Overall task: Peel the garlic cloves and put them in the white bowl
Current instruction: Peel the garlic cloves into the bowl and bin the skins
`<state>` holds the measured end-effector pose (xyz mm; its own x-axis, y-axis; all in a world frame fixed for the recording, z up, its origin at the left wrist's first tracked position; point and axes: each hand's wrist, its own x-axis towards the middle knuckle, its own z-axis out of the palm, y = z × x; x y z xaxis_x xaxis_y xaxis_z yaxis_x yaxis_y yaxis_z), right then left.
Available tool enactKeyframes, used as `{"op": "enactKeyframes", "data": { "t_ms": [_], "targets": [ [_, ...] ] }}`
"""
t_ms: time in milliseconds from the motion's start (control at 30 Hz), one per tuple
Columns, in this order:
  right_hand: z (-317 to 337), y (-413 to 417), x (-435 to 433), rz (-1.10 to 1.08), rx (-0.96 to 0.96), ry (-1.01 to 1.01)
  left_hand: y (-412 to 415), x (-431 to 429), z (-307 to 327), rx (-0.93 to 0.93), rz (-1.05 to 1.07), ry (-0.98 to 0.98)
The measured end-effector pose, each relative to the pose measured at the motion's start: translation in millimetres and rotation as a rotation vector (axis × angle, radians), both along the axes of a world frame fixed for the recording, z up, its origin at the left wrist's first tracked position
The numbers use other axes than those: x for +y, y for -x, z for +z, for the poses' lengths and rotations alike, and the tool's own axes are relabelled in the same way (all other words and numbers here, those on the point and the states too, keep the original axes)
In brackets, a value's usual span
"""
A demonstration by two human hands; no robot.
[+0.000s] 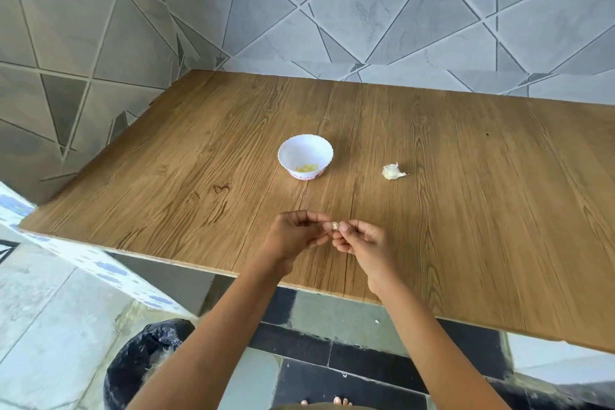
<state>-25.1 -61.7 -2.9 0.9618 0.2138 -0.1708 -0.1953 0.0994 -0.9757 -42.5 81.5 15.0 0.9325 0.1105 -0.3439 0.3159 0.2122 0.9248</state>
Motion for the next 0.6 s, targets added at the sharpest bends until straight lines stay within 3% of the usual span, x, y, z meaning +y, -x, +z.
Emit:
{"op": "enactKeyframes", "data": {
  "t_ms": [233, 400, 600],
  "targets": [
    [-4.3, -7.0, 5.8, 0.021, -0.061, 0.155, -6.0, 4.0, -1.0, 0.044, 0.011, 0.221],
    [-7.0, -8.5, 9.3, 0.000, -0.160, 0.309, -8.9, 8.5, -1.3, 0.076, -0.008, 0.271],
    [-10.5, -6.0, 15.0, -0.070, -0.146, 0.268, -8.9, 9.8, -4.4, 0.074, -0.047, 0.259]
  ]
}}
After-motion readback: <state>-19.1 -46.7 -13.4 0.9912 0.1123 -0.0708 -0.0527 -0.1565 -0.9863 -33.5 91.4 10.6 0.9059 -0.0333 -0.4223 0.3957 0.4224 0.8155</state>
